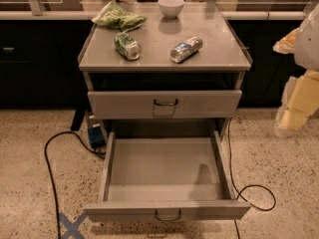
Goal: Place redbull can into middle drawer
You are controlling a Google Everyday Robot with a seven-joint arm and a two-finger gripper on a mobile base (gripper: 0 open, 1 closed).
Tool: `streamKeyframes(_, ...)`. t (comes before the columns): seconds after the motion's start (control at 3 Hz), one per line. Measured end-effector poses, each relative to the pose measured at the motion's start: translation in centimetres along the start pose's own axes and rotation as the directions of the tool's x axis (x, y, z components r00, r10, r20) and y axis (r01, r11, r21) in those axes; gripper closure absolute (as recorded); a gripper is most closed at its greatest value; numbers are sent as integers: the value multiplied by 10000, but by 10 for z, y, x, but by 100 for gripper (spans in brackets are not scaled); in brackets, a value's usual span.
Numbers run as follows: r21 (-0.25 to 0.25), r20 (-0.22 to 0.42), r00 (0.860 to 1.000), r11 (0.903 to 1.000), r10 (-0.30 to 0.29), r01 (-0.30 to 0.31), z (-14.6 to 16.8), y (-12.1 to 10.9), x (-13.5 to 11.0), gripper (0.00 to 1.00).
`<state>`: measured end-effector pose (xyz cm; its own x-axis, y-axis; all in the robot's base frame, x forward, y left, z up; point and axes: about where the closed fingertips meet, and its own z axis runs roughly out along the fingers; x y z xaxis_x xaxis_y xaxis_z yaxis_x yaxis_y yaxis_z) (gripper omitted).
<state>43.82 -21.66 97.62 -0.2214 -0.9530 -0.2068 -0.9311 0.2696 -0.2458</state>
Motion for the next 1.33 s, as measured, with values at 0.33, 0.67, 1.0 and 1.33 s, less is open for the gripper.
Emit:
streamKeyframes(0.33,142,144,9999,9999,-95,93,2,-4,-5,0)
streamKeyframes(0.67,636,321,9974,9960,-647,626,27,-39,-26,0)
streamKeyframes(1.0,1165,391,9942,9887,-998,947,65,-93,-49,0)
streamKeyframes(1.33,1271,328,9912,9842,-1286,1235,100,-145,-71,0)
